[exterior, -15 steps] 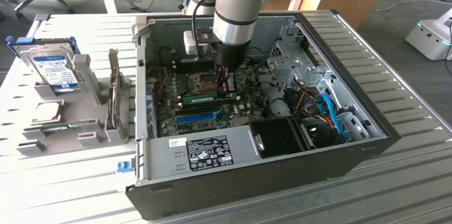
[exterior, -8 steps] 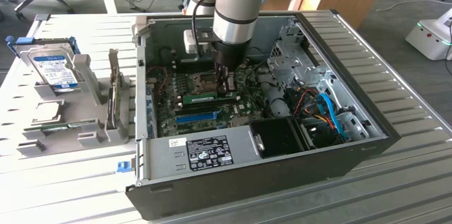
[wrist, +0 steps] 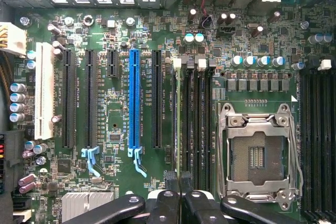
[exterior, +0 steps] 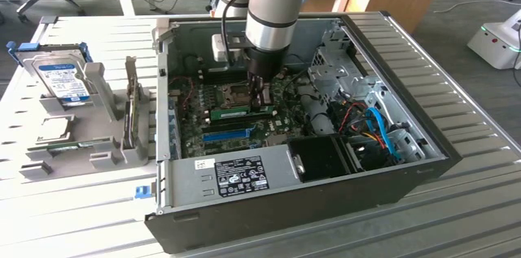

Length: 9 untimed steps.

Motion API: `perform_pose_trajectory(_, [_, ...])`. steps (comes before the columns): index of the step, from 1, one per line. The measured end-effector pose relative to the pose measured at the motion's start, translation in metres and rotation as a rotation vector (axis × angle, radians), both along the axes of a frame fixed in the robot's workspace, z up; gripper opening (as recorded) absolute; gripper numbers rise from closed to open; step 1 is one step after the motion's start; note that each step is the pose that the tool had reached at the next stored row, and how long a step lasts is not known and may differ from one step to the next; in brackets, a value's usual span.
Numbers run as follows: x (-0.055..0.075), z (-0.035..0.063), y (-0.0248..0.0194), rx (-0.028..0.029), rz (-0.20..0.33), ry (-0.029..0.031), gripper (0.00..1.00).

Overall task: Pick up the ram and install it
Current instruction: 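Insert the ram into the slot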

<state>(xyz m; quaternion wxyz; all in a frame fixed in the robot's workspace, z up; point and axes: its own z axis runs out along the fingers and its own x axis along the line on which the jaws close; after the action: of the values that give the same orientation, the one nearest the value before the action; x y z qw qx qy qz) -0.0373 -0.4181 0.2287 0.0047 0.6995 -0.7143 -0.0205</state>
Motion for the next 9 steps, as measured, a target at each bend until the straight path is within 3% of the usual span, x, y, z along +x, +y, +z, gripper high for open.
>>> perform_pose_trajectory(9, [0.0014, 0.0, 0.0, 0.0001, 0.0, 0.0054, 0.12])
